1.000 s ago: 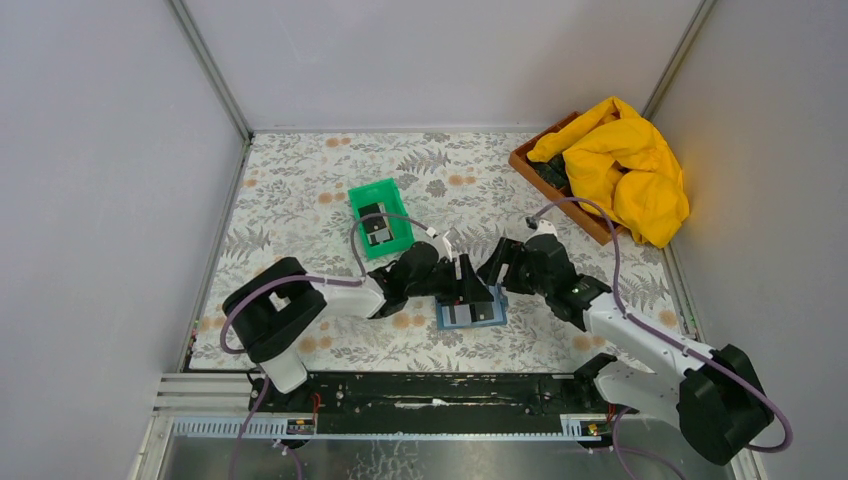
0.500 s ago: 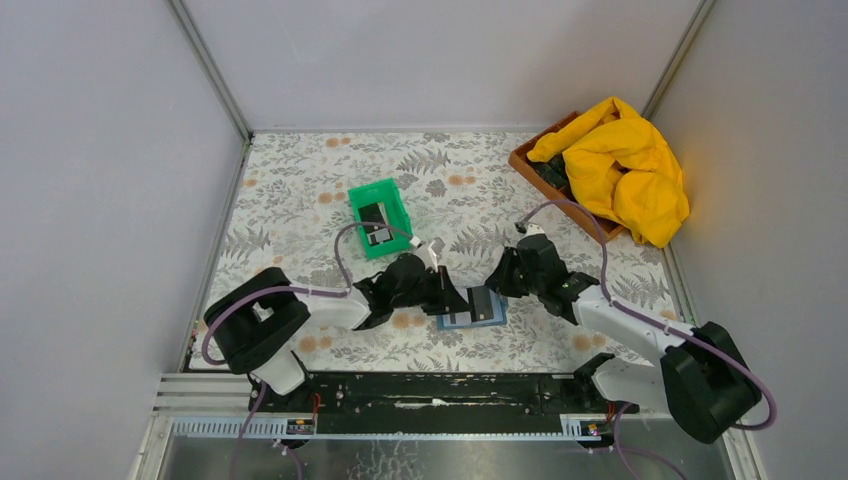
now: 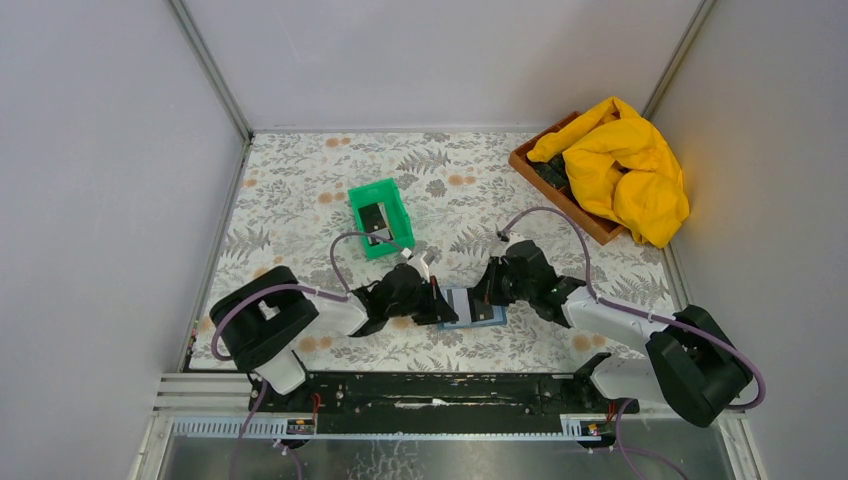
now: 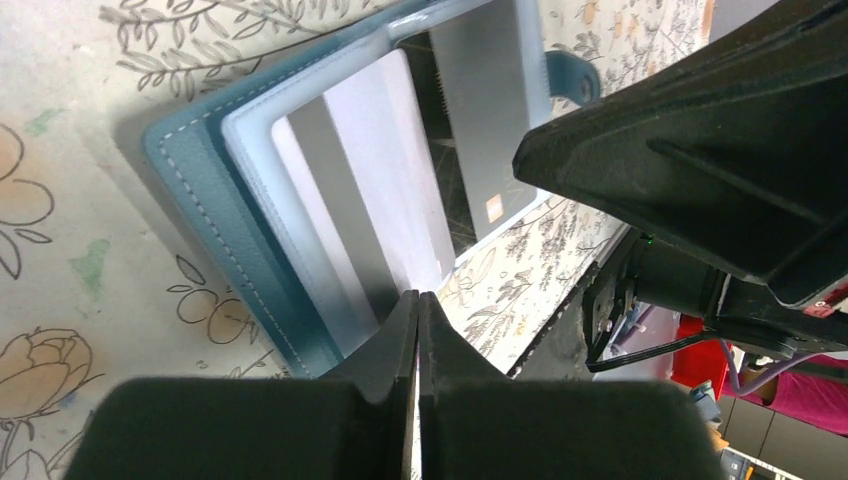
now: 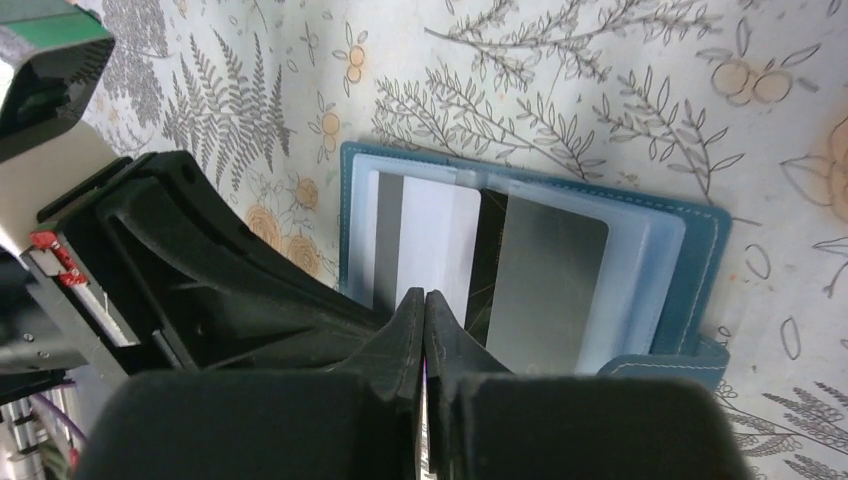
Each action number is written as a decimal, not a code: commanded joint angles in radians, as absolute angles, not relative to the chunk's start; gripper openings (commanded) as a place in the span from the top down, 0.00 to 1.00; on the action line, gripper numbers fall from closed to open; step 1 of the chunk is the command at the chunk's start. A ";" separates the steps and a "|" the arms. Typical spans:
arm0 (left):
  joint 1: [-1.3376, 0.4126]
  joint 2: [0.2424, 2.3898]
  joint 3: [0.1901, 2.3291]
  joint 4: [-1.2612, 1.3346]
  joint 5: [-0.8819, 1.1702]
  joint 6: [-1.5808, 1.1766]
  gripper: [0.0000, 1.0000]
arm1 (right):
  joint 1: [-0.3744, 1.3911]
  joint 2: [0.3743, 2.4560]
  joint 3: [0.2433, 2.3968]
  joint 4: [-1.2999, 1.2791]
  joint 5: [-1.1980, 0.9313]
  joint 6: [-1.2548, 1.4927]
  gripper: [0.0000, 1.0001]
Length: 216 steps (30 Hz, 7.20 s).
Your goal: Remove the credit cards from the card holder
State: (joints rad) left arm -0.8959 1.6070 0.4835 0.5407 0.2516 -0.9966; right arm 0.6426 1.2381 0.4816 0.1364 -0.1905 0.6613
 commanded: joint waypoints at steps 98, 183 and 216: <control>-0.798 1.775 0.384 0.826 0.353 -1.010 1.00 | 0.593 1.118 0.352 0.198 -0.189 0.609 1.00; -0.580 0.808 0.476 -0.055 -0.220 -0.674 0.29 | 0.764 2.175 1.941 -0.164 -0.095 0.329 0.56; -0.982 1.479 0.604 0.486 0.122 -0.860 0.25 | 0.675 0.921 0.408 -0.080 0.103 0.584 1.00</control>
